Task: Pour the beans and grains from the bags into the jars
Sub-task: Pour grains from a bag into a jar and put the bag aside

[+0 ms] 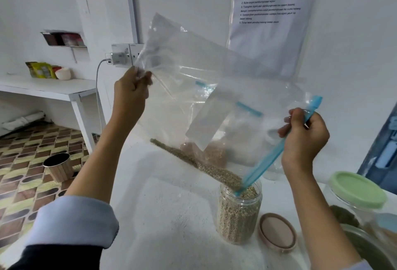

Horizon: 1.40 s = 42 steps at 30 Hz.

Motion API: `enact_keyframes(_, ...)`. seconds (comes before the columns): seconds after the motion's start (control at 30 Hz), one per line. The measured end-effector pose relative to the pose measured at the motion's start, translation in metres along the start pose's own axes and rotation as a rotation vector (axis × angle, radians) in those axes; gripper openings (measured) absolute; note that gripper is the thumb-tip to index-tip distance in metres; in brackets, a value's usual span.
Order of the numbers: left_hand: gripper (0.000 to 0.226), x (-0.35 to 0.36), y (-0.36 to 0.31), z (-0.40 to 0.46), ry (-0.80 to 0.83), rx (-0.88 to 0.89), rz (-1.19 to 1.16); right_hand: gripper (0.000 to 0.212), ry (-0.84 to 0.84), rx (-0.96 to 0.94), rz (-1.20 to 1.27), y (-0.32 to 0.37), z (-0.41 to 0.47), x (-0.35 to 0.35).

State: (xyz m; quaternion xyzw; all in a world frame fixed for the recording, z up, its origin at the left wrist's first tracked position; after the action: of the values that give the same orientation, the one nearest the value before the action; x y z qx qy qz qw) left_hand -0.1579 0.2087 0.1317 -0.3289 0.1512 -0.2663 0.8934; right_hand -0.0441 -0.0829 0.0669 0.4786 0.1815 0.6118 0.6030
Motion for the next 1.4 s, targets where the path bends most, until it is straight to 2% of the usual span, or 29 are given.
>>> enact_keyframes(0.13, 0.034, -0.001, -0.001, 0.001, 0.013, -0.027, 0.003, 0.022, 0.077, 0.038, 0.024, 0.0, 0.001, 0.002)
enact_keyframes(0.4, 0.031, 0.0, -0.009, 0.002, 0.047, 0.009, 0.023, 0.023, 0.027, 0.089, 0.087, -0.004, 0.003, -0.002)
enact_keyframes(0.9, 0.032, 0.004, -0.017, 0.006, 0.044, -0.014, 0.055, 0.022, 0.057, 0.161, 0.129, -0.005, 0.004, 0.0)
enact_keyframes(1.0, 0.033, 0.005, -0.021, 0.008, 0.063, -0.009, 0.078, 0.022, 0.007, 0.154, 0.134, -0.007, 0.004, 0.0)
enact_keyframes(1.1, 0.033, 0.007, -0.024, 0.009, 0.089, 0.002, 0.125, 0.021, 0.047, 0.186, 0.132, -0.008, 0.002, 0.002)
enact_keyframes(1.17, 0.033, 0.007, -0.025, 0.01, 0.092, 0.004, 0.114, 0.023, 0.001, 0.172, 0.153, -0.007, 0.004, 0.0)
enact_keyframes(1.3, 0.033, 0.006, -0.026, 0.013, 0.082, 0.017, 0.124, 0.022, 0.066, 0.186, 0.152, -0.004, 0.004, 0.002)
enact_keyframes(1.4, 0.032, 0.007, -0.026, 0.013, 0.081, 0.009, 0.112, 0.024, 0.005, 0.158, 0.168, -0.005, 0.006, 0.0)
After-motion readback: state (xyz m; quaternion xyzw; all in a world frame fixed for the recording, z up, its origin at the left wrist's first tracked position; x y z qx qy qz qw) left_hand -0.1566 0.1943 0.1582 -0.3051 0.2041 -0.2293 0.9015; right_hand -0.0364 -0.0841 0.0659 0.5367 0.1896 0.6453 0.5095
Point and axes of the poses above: each hand's wrist, its own z-axis towards the middle knuckle, its own x-axis out of the palm, y = z × x, the point moved 2 cm from there along z, towards the middle knuckle
